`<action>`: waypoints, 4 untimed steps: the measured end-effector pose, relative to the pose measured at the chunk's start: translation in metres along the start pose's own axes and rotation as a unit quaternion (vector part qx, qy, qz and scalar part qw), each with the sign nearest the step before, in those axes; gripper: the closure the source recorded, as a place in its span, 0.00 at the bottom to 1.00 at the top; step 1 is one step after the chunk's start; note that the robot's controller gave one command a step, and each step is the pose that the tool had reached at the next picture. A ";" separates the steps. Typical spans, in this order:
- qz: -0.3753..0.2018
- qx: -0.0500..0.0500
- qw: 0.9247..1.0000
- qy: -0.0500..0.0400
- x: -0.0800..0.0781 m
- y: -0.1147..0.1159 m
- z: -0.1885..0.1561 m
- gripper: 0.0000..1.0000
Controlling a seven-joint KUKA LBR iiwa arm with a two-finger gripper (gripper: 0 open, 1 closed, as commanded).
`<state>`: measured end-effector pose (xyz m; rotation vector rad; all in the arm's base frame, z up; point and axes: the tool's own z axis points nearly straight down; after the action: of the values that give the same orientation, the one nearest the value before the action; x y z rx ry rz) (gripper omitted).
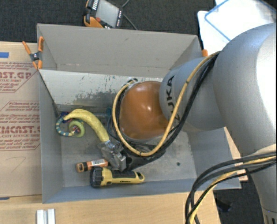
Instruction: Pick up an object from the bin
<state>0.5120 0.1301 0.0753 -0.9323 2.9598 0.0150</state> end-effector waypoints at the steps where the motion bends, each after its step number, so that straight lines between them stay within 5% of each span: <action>1: 0.100 0.003 0.995 0.003 -0.002 0.003 0.001 1.00; 2: 0.022 0.005 1.000 -0.016 0.002 -0.018 -0.001 0.00; 3: 0.024 0.001 1.000 -0.004 0.009 -0.018 0.003 1.00; 4: 0.024 0.001 1.000 -0.005 0.009 -0.018 0.003 1.00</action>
Offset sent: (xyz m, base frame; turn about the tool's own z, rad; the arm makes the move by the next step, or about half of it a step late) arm 0.0010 -0.0208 -0.0039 0.0453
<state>0.5153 0.1105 0.0724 -0.8581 2.9726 0.0167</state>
